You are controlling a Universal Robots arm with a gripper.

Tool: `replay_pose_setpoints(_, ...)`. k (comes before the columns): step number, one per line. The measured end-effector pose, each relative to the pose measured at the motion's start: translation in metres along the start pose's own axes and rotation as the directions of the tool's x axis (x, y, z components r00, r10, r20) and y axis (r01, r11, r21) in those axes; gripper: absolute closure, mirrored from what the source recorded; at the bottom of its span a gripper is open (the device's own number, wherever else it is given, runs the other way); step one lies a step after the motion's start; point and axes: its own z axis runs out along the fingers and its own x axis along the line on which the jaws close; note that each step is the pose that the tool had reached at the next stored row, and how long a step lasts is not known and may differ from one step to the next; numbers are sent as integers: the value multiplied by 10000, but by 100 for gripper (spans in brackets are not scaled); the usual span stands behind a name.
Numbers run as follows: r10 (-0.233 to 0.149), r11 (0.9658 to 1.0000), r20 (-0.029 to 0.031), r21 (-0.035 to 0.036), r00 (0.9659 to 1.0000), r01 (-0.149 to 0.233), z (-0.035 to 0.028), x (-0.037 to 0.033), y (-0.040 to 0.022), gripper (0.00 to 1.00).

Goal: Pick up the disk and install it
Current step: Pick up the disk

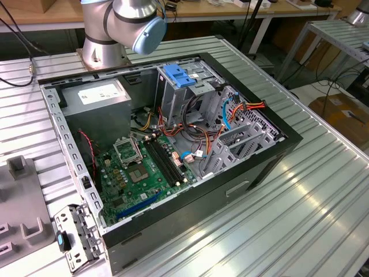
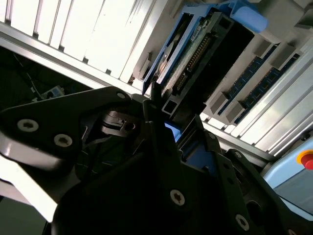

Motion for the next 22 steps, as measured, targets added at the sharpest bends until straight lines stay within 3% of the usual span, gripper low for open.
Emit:
replay_pose_setpoints(9, -1, 10000, -1, -4, 10000, 1, -9, 0, -1, 63)
replay_pose_setpoints(22, 0, 10000, 0, -1, 10000, 0, -241, 6, 1, 63)
